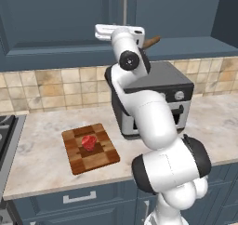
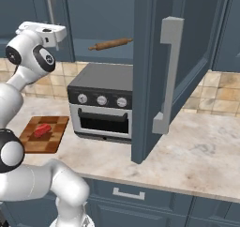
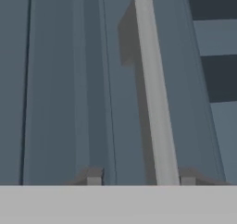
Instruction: Open the cabinet, retrieve the rolling pin, and place it next to the meat on the cutting board to prepare for tenderizing.
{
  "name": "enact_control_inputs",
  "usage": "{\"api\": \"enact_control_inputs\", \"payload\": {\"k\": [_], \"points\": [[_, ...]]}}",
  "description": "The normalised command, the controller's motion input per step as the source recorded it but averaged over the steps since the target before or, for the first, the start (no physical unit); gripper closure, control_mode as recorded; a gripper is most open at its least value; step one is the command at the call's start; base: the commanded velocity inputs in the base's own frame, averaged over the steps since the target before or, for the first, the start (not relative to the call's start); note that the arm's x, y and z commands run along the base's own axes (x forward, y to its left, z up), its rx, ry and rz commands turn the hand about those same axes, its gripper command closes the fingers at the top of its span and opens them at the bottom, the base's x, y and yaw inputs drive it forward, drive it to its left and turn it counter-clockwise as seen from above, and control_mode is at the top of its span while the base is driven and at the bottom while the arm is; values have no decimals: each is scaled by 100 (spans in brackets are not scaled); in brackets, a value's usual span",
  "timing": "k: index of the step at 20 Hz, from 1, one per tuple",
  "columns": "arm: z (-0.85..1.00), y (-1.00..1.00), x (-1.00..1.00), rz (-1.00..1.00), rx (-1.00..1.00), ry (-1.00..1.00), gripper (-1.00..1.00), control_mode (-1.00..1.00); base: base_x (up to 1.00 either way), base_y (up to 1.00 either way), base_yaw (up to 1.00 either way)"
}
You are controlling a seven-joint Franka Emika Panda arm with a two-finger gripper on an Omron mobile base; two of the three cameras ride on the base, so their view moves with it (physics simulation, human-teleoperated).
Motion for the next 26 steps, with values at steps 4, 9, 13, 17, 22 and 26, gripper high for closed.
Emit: {"api": "enact_control_inputs", "payload": {"k": [4, 9, 13, 17, 22, 26], "points": [[-4, 0, 2, 4, 0, 3, 100, -100, 0, 0, 0], [-5, 0, 2, 2, 0, 2, 100, -100, 0, 0, 0], [-8, 3, -1, 2, 0, 0, 100, -100, 0, 0, 0], [-9, 17, -35, 2, 0, 0, 100, -100, 0, 0, 0], [-11, 19, -63, 0, 0, 0, 100, -100, 0, 0, 0], [-12, 25, -82, 0, 0, 0, 100, -100, 0, 0, 0]]}}
